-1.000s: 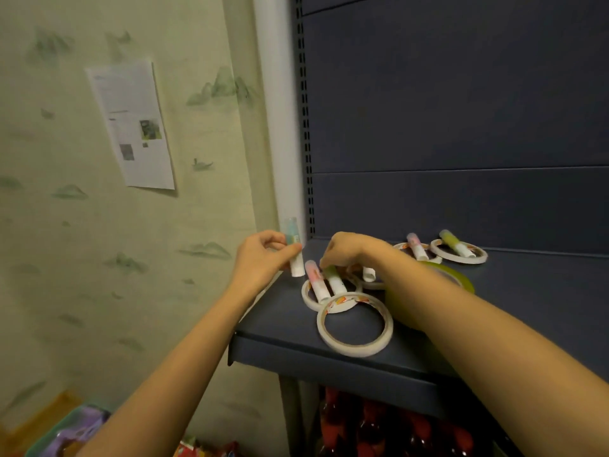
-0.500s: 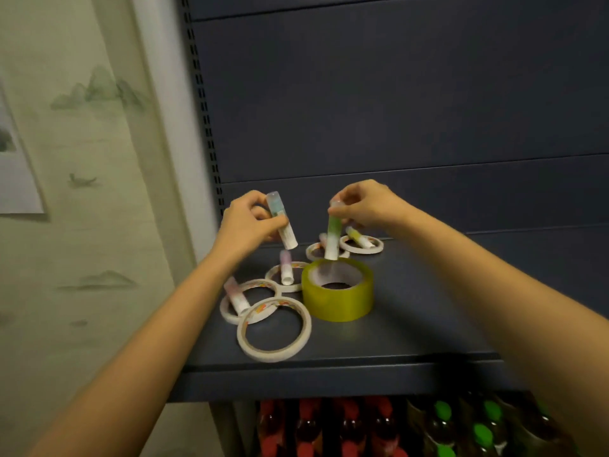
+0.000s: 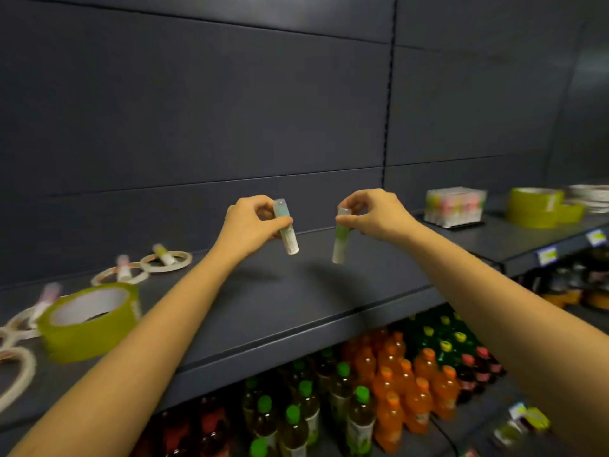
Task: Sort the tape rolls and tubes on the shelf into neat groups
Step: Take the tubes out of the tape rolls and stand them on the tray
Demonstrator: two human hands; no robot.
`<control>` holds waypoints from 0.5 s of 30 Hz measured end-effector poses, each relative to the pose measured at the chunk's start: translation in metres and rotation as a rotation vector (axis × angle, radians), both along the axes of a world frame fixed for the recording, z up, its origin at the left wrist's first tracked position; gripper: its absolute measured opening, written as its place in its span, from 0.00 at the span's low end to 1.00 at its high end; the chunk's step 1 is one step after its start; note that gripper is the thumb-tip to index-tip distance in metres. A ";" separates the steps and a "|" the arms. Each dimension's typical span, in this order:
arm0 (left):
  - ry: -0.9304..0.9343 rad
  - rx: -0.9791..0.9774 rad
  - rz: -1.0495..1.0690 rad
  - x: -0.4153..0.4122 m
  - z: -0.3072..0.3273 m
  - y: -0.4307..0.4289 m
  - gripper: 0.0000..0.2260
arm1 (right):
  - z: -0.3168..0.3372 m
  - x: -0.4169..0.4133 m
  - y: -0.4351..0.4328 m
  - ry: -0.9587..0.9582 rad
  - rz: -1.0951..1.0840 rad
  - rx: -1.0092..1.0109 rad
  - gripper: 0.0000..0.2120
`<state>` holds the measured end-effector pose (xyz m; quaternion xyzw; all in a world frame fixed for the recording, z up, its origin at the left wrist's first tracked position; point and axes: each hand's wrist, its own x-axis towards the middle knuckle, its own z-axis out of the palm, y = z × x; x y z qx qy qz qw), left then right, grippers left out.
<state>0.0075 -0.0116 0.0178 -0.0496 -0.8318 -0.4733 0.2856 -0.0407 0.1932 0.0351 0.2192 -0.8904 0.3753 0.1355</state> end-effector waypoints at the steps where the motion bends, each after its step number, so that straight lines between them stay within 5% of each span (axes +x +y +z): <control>1: 0.006 -0.007 -0.009 -0.009 -0.001 0.021 0.06 | -0.002 -0.005 0.023 0.007 -0.023 0.010 0.12; 15: 0.000 -0.249 -0.093 -0.114 -0.014 0.249 0.09 | -0.020 -0.065 0.257 0.134 -0.289 0.144 0.13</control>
